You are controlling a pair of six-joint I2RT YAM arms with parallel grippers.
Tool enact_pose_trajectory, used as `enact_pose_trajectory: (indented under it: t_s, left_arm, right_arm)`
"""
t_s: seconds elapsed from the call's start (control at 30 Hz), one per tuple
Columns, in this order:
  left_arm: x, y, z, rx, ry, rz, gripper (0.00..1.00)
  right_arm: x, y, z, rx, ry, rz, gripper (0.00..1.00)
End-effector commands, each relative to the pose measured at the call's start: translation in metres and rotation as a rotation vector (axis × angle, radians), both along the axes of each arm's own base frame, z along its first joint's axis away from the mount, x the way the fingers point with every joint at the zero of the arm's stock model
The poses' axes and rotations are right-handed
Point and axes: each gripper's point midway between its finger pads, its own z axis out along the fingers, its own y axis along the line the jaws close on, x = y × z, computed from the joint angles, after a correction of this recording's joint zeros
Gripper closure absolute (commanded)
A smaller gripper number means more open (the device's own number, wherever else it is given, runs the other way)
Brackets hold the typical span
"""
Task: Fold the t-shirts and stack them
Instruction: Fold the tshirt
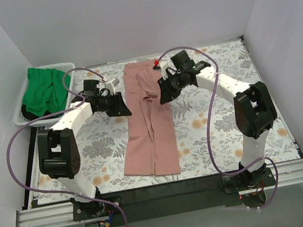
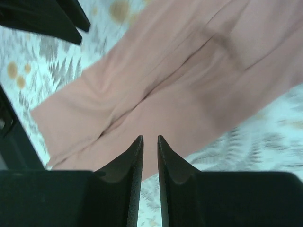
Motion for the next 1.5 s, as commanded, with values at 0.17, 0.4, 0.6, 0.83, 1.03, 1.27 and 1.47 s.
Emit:
enact_pose_trajectory:
  t_s: [0.17, 0.4, 0.6, 0.83, 1.03, 1.27, 1.47]
  left_arm:
    - [-0.101, -0.014, -0.047, 0.142, 0.04, -0.328, 0.73]
    - [-0.167, -0.019, -0.089, 0.281, 0.122, -0.504, 0.74]
    - [-0.191, -0.036, -0.098, 0.3, 0.162, -0.598, 0.75]
    - [-0.199, -0.062, -0.083, 0.247, 0.139, -0.643, 0.75]
    - [-0.181, -0.065, -0.014, 0.181, -0.187, -0.65, 0.57]
    - [-0.213, -0.042, 0.054, 0.114, -0.589, -0.798, 0.07]
    - [-0.255, -0.018, 0.033, 0.113, -0.62, -1.046, 0.1]
  right_arm:
    - [-0.098, 0.004, -0.084, -0.124, 0.259, 0.182, 0.75]
    - [-0.101, -0.011, -0.131, -0.248, 0.318, 0.174, 0.78]
    - [-0.097, -0.041, -0.166, -0.389, 0.359, 0.136, 0.82]
    - [-0.091, -0.055, -0.148, -0.404, 0.27, 0.149, 0.83]
    - [-0.093, -0.041, -0.06, -0.272, 0.016, 0.275, 0.53]
    - [-0.107, -0.059, 0.014, -0.261, -0.515, 0.451, 0.36]
    - [-0.174, -0.05, 0.024, -0.136, -0.735, 0.716, 0.02]
